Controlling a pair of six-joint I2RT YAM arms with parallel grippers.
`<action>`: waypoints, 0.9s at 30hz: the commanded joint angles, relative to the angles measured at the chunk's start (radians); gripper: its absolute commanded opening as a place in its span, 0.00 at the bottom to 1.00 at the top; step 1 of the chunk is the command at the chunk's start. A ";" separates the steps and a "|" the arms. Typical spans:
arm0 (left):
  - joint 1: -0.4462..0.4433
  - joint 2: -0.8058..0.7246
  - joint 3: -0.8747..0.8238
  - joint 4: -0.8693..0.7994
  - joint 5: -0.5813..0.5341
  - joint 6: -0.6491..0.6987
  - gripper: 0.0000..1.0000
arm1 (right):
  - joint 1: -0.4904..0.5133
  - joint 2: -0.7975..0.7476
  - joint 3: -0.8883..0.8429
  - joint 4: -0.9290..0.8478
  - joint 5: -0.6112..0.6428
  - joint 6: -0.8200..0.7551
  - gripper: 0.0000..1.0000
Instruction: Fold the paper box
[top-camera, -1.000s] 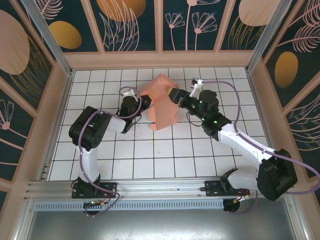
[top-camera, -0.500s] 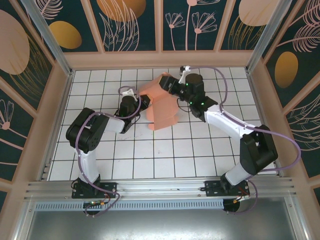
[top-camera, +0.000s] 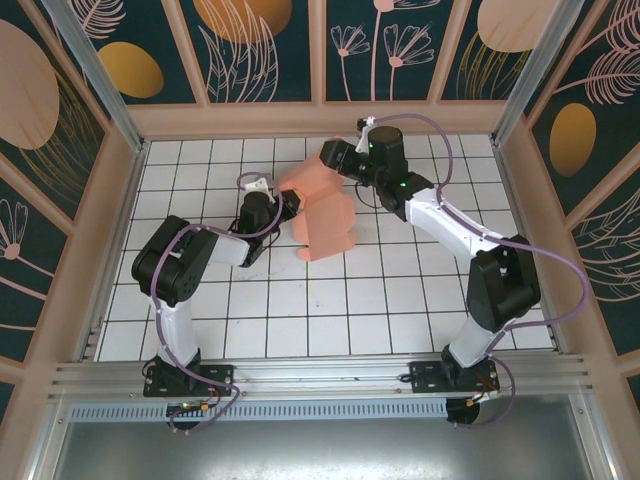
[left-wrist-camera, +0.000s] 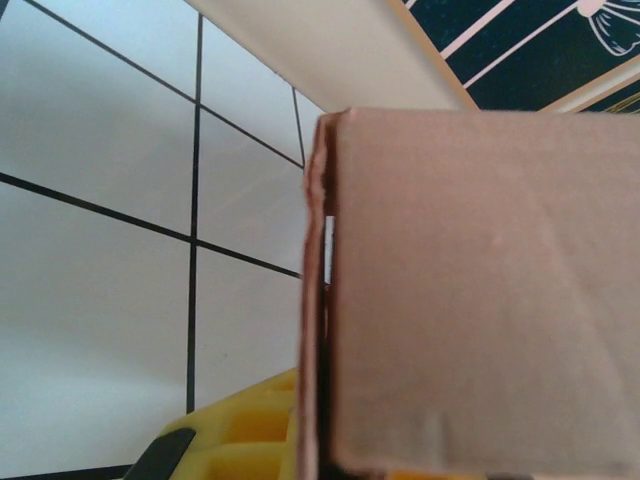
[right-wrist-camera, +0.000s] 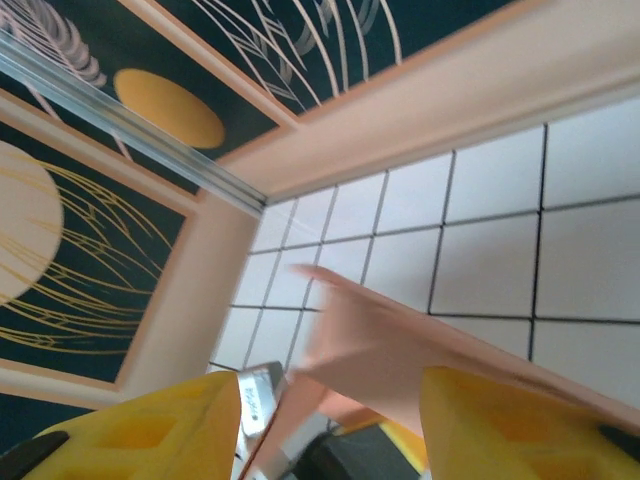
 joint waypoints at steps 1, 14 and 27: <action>-0.001 -0.018 -0.004 0.017 0.002 -0.003 0.00 | -0.009 0.012 0.003 -0.053 -0.039 0.003 0.49; -0.001 -0.004 0.009 0.029 0.025 -0.033 0.00 | 0.019 0.030 -0.020 -0.112 -0.033 -0.030 0.31; -0.001 0.006 0.012 -0.004 -0.014 -0.025 0.00 | 0.057 -0.082 -0.008 -0.162 0.087 -0.102 0.49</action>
